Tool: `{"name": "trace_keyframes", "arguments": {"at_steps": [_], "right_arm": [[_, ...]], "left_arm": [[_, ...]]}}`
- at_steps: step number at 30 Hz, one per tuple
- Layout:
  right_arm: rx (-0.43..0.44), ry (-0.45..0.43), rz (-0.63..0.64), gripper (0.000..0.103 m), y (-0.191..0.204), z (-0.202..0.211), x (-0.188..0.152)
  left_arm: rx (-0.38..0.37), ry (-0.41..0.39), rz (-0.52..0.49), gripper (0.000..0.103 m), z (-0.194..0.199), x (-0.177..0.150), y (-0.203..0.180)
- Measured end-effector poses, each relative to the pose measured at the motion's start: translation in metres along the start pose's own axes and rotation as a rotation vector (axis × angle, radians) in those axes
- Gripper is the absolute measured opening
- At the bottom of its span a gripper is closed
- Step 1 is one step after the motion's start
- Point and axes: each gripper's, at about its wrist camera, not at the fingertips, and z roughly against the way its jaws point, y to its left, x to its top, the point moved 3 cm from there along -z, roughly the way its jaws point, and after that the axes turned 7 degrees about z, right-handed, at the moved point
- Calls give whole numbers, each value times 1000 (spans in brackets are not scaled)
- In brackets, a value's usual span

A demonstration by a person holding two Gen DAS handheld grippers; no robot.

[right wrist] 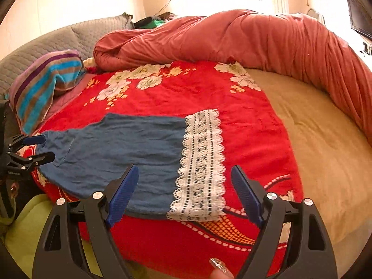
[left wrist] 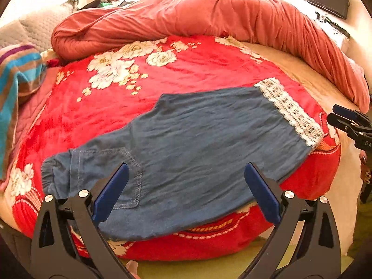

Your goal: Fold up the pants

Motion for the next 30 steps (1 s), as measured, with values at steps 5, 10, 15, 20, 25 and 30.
{"name": "trace_keyframes", "arguments": {"at_steps": [5,10,15,20,25,30], "right_arm": [[-12,-24,-18,81,-9,8,-1],[-29,-40,-28,81,-16,14,-4],[-36,-51,-37,81,-20,19,-6],[-40,-57,-54,81,-26,20,-6],[-41,-60,-76,81,-31,18,-8],[-45,-52,-81,81,-33,15,-10]], "left_arm": [[-13,-8,-30,93,-1,9,-21],[-25,-7,-62,93,-6,23,-41],[-36,-33,-108,93,-7,41,-61],[-42,-48,-142,93,-14,57,-77],[-62,-43,-160,93,-25,66,-89],[-71,-30,-190,93,-41,72,-101]]}}
